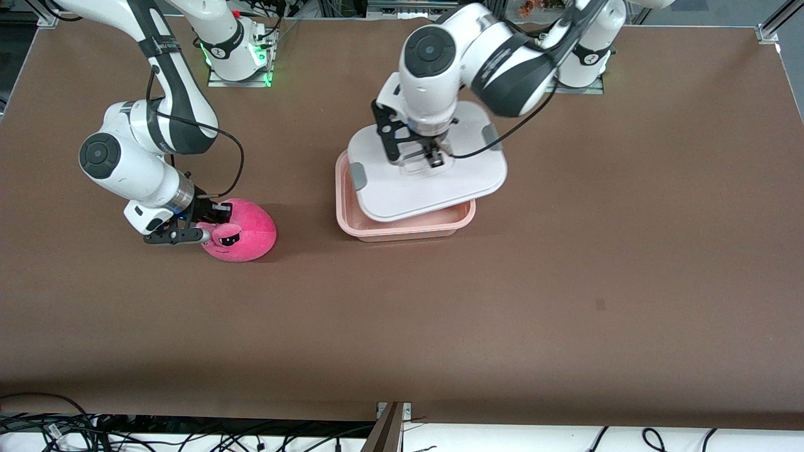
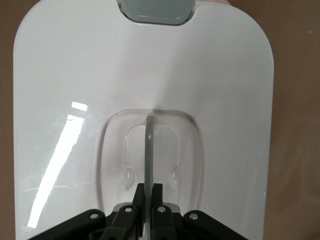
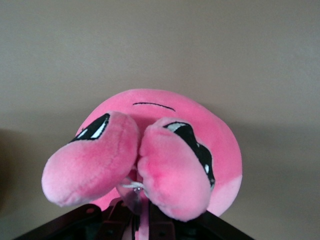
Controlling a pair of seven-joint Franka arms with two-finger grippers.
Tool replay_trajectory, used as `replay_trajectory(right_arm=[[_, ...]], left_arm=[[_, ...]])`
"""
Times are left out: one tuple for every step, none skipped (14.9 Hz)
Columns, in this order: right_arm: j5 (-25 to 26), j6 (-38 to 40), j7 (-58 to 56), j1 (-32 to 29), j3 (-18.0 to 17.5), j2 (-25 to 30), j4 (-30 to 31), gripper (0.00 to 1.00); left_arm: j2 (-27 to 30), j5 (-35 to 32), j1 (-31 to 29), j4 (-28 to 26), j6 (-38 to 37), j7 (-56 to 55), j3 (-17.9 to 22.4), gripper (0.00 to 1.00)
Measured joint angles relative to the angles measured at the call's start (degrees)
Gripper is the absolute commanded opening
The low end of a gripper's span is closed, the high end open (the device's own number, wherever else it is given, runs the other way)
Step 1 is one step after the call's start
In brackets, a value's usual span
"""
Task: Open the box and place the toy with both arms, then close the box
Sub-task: 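Lift the lid with the left gripper while the right gripper lifts the toy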
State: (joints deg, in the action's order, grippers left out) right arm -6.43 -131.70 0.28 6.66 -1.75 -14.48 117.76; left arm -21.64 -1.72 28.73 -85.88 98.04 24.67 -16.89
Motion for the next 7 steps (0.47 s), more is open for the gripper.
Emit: replay_trajectory(right_arm=[[0.01, 2.05, -1.18, 0.15, -0.03, 0.06, -1.55, 0.00], [0.08, 4.59, -2.66, 0.45, -0.10, 0.15, -3.69, 0.00], [0.30, 7.37, -4.69, 0.97, -0.18, 0.26, -6.21, 0.00], [0.71, 10.20, -7.14, 1.77, -0.25, 0.41, -8.99, 0.00], [1.24, 12.90, -9.50, 2.86, -0.29, 0.56, -11.74, 0.00], [1.71, 15.49, -11.54, 4.19, -0.36, 0.67, -14.35, 0.00], [2.12, 17.87, -13.40, 5.81, -0.43, 0.71, -16.85, 0.00]], left_arm=[[1.33, 0.16, -1.76, 0.05, -3.15, 0.10, 0.01, 0.00], [2.41, 0.24, -3.78, 0.20, -6.26, 0.83, 0.03, 0.00], [3.08, 0.30, -5.88, 0.65, -9.46, 2.48, 0.08, 0.00], [3.47, 0.31, -8.07, 1.58, -12.78, 4.87, 0.20, 0.00], [3.65, 0.31, -10.26, 2.71, -15.71, 7.55, 0.33, 0.00], [3.73, 0.29, -12.61, 3.85, -18.39, 10.62, 0.47, 0.00], [3.76, 0.26, -15.11, 4.70, -20.65, 14.13, 0.63, 0.00]])
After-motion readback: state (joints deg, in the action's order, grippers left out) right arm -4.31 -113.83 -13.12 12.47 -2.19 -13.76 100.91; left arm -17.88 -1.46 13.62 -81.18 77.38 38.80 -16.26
